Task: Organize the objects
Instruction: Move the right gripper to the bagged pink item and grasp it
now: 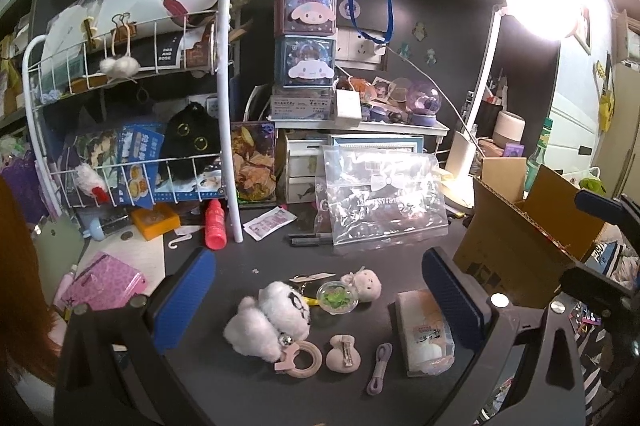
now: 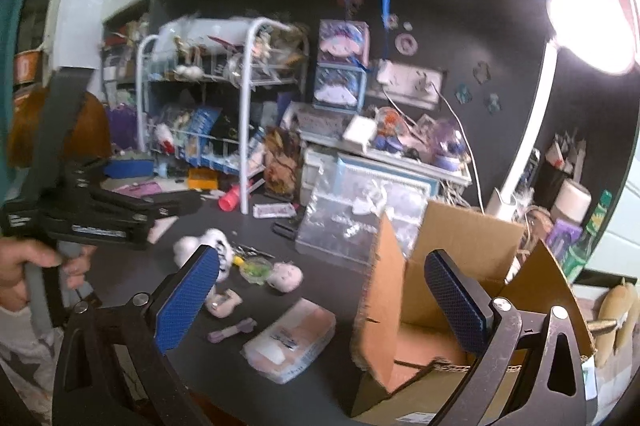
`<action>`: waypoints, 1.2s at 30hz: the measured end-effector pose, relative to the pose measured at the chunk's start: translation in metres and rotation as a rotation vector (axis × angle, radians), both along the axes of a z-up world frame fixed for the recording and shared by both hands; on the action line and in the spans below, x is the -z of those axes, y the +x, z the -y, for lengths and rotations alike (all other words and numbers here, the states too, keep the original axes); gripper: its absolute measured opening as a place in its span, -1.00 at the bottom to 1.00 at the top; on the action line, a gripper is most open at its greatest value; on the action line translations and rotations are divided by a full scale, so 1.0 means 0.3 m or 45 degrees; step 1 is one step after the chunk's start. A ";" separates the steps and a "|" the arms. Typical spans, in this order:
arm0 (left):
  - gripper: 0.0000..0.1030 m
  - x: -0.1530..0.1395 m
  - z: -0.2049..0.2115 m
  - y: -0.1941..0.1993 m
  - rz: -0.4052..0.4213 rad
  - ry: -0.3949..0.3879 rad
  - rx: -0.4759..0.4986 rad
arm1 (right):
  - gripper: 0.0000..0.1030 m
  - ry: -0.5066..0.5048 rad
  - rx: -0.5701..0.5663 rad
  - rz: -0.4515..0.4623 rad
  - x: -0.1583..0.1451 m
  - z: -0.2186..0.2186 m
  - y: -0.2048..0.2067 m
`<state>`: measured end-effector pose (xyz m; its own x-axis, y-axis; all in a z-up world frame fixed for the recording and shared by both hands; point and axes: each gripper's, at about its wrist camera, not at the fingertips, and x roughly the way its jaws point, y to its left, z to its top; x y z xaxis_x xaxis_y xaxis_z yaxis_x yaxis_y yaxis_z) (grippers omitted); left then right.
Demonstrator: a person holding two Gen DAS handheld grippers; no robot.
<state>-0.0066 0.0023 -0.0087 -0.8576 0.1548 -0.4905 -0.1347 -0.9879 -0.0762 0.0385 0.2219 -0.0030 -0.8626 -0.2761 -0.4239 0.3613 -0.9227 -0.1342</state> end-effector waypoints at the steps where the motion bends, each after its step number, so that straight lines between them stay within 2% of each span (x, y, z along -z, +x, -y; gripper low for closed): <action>1: 0.99 0.001 0.005 0.000 -0.002 -0.003 0.007 | 0.79 0.000 -0.016 -0.014 -0.003 0.010 0.012; 4: 0.99 0.008 0.027 -0.006 -0.008 -0.016 0.029 | 0.58 0.009 -0.086 -0.044 0.002 0.072 0.061; 7: 0.99 0.027 0.059 -0.020 0.014 -0.017 0.027 | 0.58 -0.018 -0.145 0.003 0.040 0.123 0.076; 10: 0.99 0.056 0.093 -0.035 0.042 -0.009 0.025 | 0.58 -0.075 -0.160 0.110 0.114 0.153 0.059; 15: 0.99 0.101 0.133 -0.046 0.046 -0.016 0.008 | 0.58 -0.137 -0.003 0.306 0.289 0.155 -0.025; 20: 0.99 0.138 0.145 -0.059 0.076 -0.018 0.055 | 0.58 -0.059 0.243 0.408 0.461 0.124 -0.122; 28: 0.99 0.164 0.112 -0.077 0.106 -0.049 0.093 | 0.58 0.006 0.292 0.448 0.550 0.107 -0.187; 32: 0.99 0.167 0.100 -0.082 0.117 -0.052 0.100 | 0.59 0.030 0.293 0.397 0.542 0.114 -0.175; 34: 0.99 0.167 0.097 -0.085 0.117 -0.052 0.100 | 0.75 0.062 0.326 0.362 0.532 0.124 -0.181; 36: 0.99 0.166 0.096 -0.085 0.117 -0.051 0.102 | 0.76 0.088 0.338 0.323 0.521 0.131 -0.175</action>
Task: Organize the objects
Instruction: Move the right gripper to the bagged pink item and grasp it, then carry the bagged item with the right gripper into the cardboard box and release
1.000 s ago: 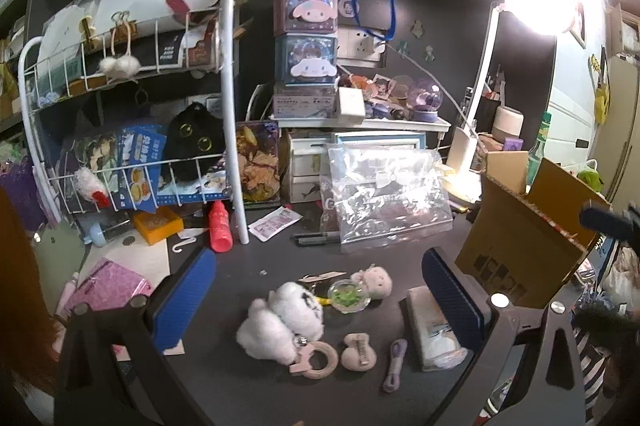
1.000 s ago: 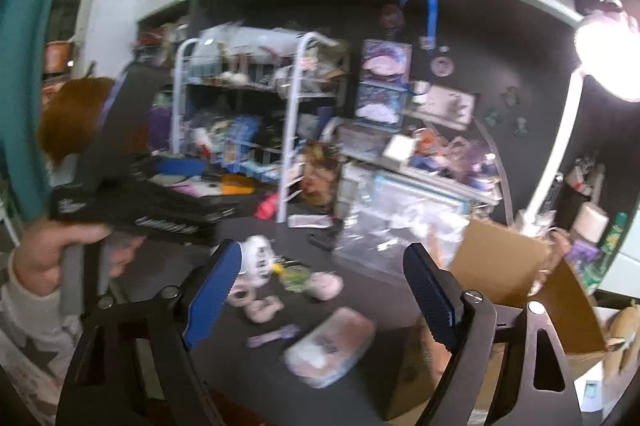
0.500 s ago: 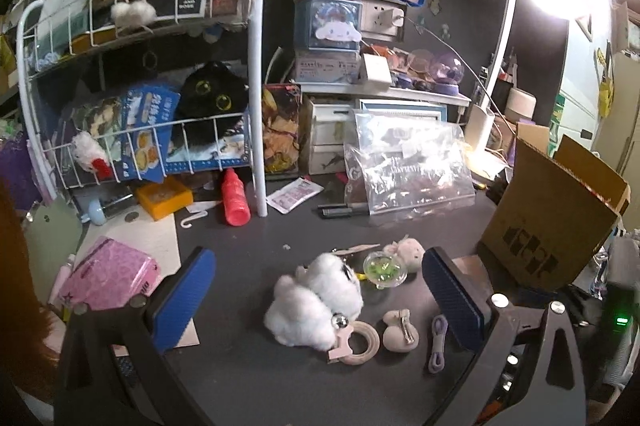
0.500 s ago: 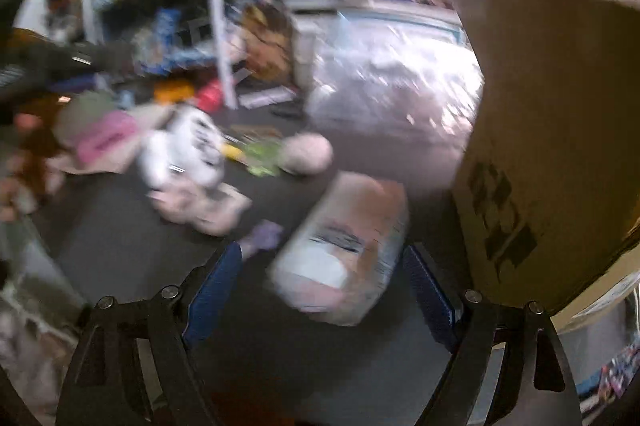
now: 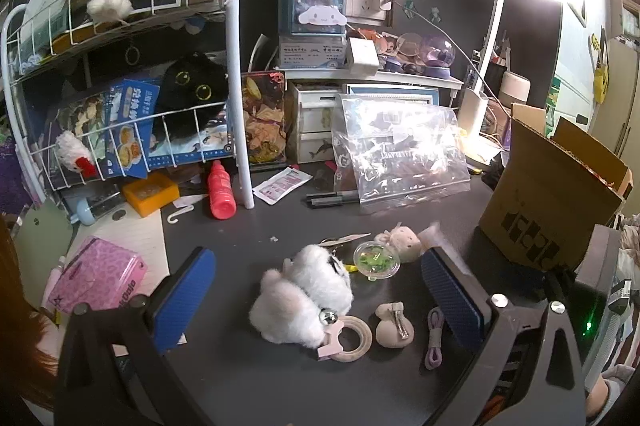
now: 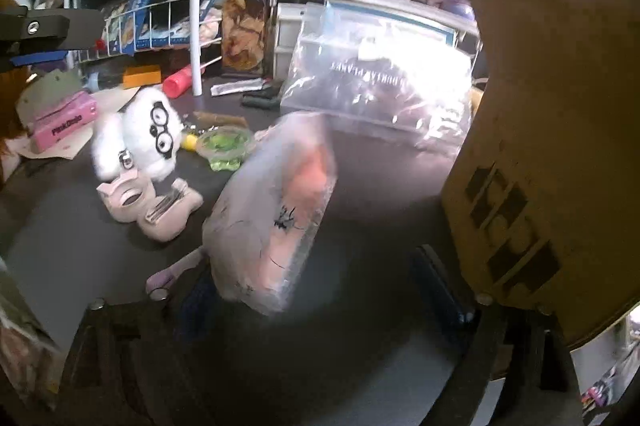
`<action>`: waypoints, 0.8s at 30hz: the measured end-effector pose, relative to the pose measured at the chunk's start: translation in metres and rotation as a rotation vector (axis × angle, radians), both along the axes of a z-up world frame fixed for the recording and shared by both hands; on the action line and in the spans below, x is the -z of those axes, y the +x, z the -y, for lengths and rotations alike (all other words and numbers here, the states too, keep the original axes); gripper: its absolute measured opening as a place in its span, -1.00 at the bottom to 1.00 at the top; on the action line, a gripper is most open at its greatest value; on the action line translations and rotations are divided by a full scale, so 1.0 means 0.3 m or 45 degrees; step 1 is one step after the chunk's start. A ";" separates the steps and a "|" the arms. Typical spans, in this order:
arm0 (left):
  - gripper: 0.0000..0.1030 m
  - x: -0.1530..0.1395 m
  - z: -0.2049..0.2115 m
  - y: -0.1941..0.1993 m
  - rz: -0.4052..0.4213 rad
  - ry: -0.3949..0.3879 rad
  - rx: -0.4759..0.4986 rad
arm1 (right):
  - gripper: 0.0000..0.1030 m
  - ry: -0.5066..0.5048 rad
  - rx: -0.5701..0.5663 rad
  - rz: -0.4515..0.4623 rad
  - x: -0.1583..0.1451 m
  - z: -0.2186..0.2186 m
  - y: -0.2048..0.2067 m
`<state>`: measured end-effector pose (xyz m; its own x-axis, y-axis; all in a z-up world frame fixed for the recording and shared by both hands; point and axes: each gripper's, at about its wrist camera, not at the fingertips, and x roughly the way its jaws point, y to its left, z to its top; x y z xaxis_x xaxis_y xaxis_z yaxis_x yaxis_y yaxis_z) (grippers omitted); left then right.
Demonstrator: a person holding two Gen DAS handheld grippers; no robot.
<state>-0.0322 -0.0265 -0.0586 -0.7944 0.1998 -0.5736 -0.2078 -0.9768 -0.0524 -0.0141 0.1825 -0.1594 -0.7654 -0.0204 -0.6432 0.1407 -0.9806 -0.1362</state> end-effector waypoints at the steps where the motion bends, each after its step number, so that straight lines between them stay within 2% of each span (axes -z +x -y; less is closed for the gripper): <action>1: 0.99 0.000 0.001 0.000 0.001 0.000 0.001 | 0.76 0.008 -0.005 -0.015 -0.005 0.006 0.003; 7: 0.99 -0.007 0.000 0.004 -0.004 0.005 0.002 | 0.76 -0.091 -0.082 -0.022 -0.027 0.007 0.004; 13: 0.99 -0.016 0.011 0.010 -0.012 0.006 0.002 | 0.76 -0.297 -0.134 0.039 -0.038 -0.008 -0.029; 19: 0.99 -0.024 0.023 0.012 -0.018 0.028 -0.007 | 0.73 -0.443 -0.057 0.165 0.012 -0.046 -0.112; 20: 0.99 -0.024 0.024 0.013 -0.018 0.029 -0.008 | 0.64 -0.448 -0.051 0.179 0.023 -0.049 -0.116; 22: 0.99 -0.023 0.024 0.014 -0.017 0.022 -0.009 | 0.01 -0.377 -0.050 0.160 0.024 -0.038 -0.111; 24: 0.99 -0.023 0.023 0.014 -0.016 0.018 -0.012 | -0.27 -0.348 -0.055 0.156 0.024 -0.034 -0.108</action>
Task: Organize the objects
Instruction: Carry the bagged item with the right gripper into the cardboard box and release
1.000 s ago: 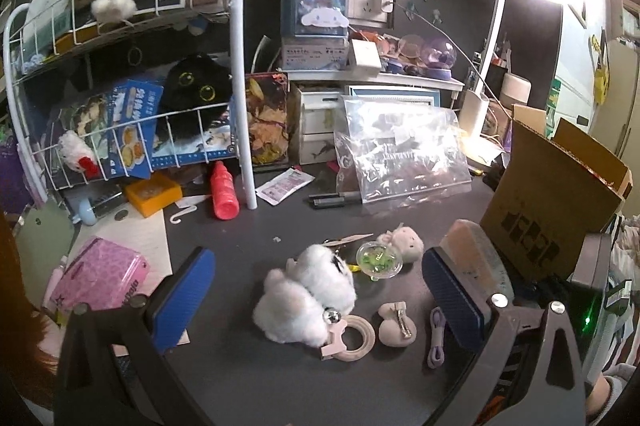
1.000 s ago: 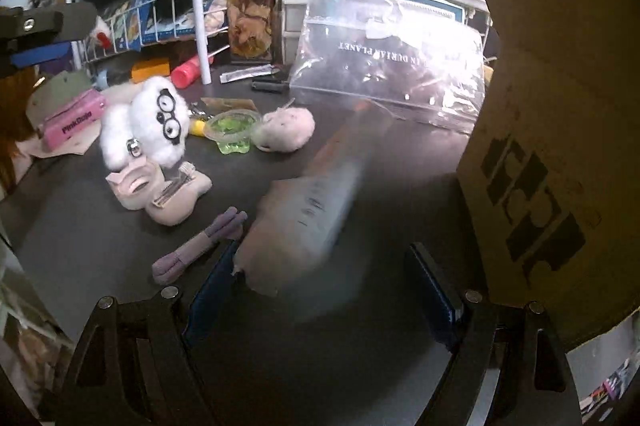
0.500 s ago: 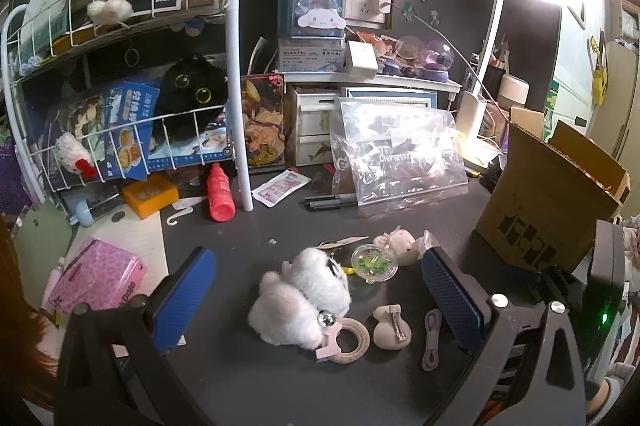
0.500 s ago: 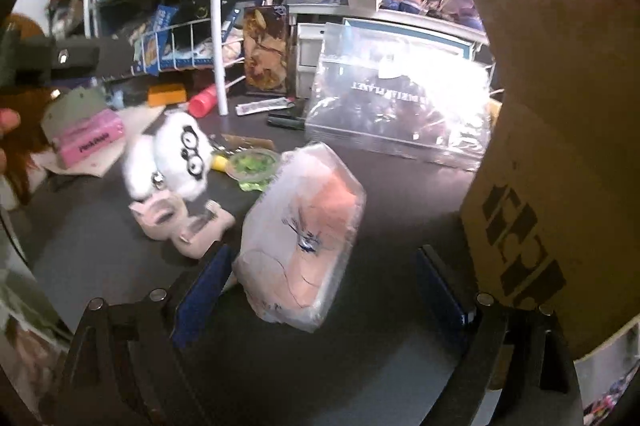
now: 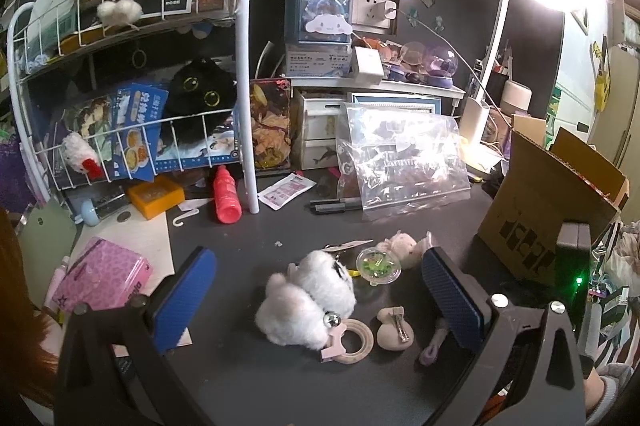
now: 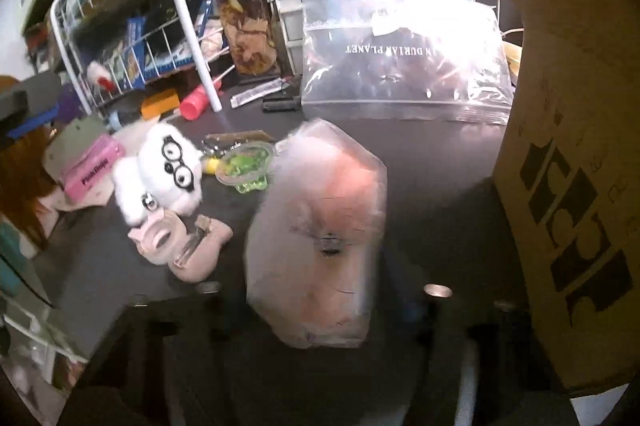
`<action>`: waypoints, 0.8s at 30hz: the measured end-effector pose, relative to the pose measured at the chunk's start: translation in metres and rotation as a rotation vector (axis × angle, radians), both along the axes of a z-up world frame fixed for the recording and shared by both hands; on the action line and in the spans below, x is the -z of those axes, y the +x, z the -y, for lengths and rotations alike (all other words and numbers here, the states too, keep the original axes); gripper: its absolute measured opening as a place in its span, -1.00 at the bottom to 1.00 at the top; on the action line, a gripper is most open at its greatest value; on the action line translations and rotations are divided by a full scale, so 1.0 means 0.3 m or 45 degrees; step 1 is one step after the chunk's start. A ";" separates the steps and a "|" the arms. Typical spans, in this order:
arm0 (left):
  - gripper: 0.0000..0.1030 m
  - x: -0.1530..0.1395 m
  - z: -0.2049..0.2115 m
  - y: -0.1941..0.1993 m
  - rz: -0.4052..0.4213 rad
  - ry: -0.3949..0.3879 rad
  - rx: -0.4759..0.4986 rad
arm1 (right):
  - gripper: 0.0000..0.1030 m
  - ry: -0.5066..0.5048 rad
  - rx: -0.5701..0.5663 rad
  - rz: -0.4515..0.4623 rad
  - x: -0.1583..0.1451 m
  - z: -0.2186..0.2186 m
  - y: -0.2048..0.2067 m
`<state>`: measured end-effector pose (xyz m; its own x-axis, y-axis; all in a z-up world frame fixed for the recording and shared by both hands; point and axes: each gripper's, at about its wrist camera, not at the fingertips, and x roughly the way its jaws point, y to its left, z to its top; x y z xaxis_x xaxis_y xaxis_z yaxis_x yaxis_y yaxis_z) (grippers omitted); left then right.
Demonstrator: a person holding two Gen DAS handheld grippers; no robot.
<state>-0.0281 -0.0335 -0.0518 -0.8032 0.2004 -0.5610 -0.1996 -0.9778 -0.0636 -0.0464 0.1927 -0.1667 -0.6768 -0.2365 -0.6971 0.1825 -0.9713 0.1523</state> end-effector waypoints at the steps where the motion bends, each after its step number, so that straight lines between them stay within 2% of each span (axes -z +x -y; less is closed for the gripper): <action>1: 0.99 0.000 -0.002 -0.001 0.002 0.001 0.002 | -0.41 0.003 -0.007 0.005 0.001 -0.001 -0.003; 4: 0.99 0.002 -0.011 -0.004 0.008 0.006 0.018 | -0.67 0.009 -0.005 0.008 0.006 -0.013 -0.002; 7: 0.99 0.001 -0.027 -0.006 0.015 0.006 0.048 | -0.76 0.035 -0.003 -0.023 -0.002 -0.022 0.017; 11: 0.99 -0.003 -0.057 -0.015 0.036 0.031 0.126 | -0.80 0.069 -0.036 -0.118 -0.048 -0.020 0.059; 16: 0.99 -0.024 -0.092 -0.034 0.071 0.154 0.340 | -0.84 0.091 -0.217 -0.237 -0.127 0.022 0.107; 21: 0.99 -0.059 -0.134 -0.061 0.096 0.198 0.442 | -0.84 0.042 -0.381 -0.290 -0.236 0.042 0.118; 24: 0.99 -0.097 -0.134 -0.075 0.100 0.274 0.513 | -0.84 0.044 -0.457 -0.296 -0.282 0.057 0.115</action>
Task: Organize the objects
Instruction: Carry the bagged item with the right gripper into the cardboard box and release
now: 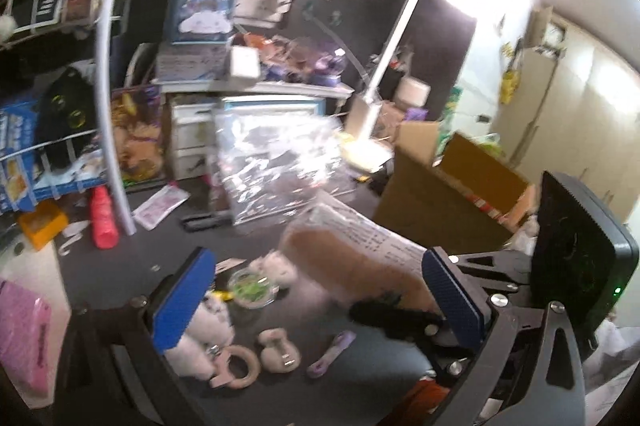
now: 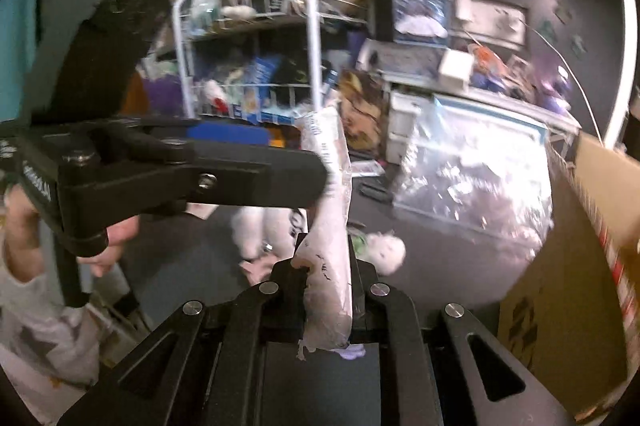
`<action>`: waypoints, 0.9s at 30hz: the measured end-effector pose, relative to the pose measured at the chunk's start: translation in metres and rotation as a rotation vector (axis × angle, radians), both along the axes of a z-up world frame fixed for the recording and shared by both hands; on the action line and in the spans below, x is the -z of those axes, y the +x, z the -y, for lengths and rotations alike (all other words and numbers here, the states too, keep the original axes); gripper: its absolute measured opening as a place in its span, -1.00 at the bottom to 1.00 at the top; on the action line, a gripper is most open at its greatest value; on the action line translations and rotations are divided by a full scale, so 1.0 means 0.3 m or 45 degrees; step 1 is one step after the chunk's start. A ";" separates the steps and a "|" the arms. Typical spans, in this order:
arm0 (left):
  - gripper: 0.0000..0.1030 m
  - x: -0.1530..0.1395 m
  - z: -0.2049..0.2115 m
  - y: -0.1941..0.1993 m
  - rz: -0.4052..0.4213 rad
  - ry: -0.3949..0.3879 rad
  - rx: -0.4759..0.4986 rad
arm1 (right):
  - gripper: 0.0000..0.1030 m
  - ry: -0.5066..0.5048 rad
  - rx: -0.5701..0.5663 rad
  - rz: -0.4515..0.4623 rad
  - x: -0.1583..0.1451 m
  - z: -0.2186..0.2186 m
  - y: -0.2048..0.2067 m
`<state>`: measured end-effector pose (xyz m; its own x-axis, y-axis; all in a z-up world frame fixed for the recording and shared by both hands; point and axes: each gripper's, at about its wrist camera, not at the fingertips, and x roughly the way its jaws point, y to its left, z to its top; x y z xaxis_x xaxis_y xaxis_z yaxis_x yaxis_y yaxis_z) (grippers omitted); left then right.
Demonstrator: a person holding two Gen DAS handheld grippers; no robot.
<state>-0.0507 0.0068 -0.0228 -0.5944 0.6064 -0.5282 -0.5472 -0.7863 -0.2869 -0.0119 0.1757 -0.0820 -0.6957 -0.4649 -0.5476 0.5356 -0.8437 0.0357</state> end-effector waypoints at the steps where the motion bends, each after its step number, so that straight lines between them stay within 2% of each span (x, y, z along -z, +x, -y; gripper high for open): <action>1: 0.99 -0.013 0.000 -0.006 0.015 0.022 0.027 | -0.84 -0.004 -0.031 0.006 -0.020 0.001 -0.003; 8: 0.99 -0.099 -0.053 -0.043 0.069 0.088 0.184 | -0.86 0.016 -0.149 0.045 -0.111 -0.002 -0.031; 10: 0.94 -0.124 -0.077 -0.052 0.073 0.076 0.202 | -0.86 0.011 -0.163 0.063 -0.141 -0.017 -0.041; 12: 0.80 -0.148 -0.108 -0.062 0.079 0.055 0.218 | -0.86 0.004 -0.165 0.079 -0.163 -0.041 -0.048; 14: 0.70 -0.174 -0.149 -0.076 0.089 0.016 0.236 | -0.86 -0.007 -0.155 0.104 -0.186 -0.074 -0.060; 21: 0.56 -0.243 -0.355 -0.161 0.159 -0.051 0.344 | -0.86 -0.022 -0.060 0.171 -0.255 -0.249 -0.093; 27: 0.52 -0.242 -0.556 -0.239 0.253 -0.093 0.442 | -0.86 -0.054 0.049 0.272 -0.268 -0.436 -0.131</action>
<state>-0.1224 0.1735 0.0499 -0.2431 0.7095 -0.6615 -0.7233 -0.5870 -0.3637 -0.0513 0.3065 -0.0016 -0.5839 -0.4661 -0.6647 0.4796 -0.8587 0.1808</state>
